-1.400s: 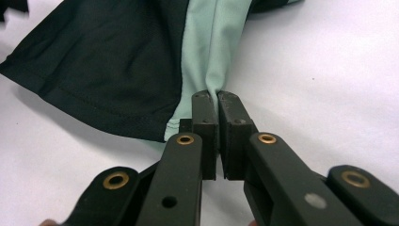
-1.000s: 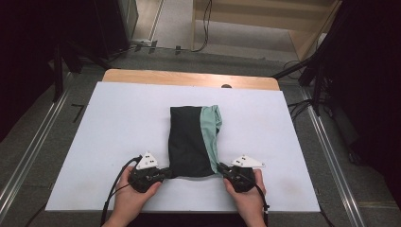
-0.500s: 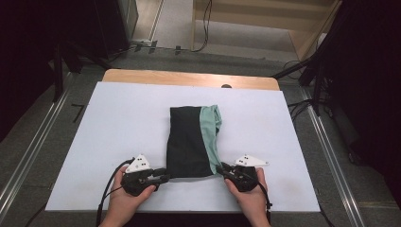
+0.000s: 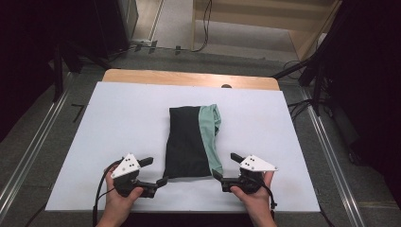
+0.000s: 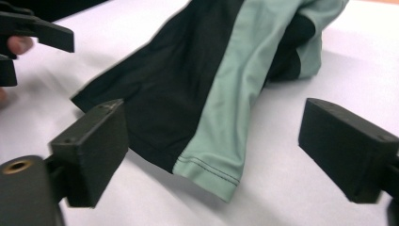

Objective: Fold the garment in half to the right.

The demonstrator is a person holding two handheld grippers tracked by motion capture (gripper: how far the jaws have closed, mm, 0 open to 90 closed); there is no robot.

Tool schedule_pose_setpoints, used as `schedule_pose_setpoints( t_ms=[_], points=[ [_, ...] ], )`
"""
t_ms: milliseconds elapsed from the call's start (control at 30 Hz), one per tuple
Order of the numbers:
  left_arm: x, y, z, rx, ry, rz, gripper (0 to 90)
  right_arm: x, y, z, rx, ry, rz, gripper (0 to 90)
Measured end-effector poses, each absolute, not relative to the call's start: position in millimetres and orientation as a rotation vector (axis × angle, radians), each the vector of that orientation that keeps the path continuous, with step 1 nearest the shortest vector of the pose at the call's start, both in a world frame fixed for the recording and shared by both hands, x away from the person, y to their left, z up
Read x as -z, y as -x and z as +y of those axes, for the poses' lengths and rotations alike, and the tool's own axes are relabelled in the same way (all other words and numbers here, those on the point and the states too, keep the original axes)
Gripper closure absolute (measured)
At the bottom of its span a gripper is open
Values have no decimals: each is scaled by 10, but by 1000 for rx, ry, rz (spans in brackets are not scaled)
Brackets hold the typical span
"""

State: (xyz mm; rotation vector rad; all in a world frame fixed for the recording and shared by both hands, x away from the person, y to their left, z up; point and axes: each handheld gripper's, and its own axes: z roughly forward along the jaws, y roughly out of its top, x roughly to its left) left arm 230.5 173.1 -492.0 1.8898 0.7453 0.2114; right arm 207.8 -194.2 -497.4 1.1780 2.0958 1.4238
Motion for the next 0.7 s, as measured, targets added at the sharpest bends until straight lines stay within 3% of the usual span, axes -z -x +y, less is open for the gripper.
schedule_pose_setpoints(
  t_ms=[100,700],
  points=[
    [4890,-2293,1782,-225,-1864,730,0,4937,-2068,-1992,-1461,-1170,2090,0],
    [4866,-2290,2140,-334,-1837,747,0,4935,-2036,-2332,-1454,-1148,2014,0]
  ],
)
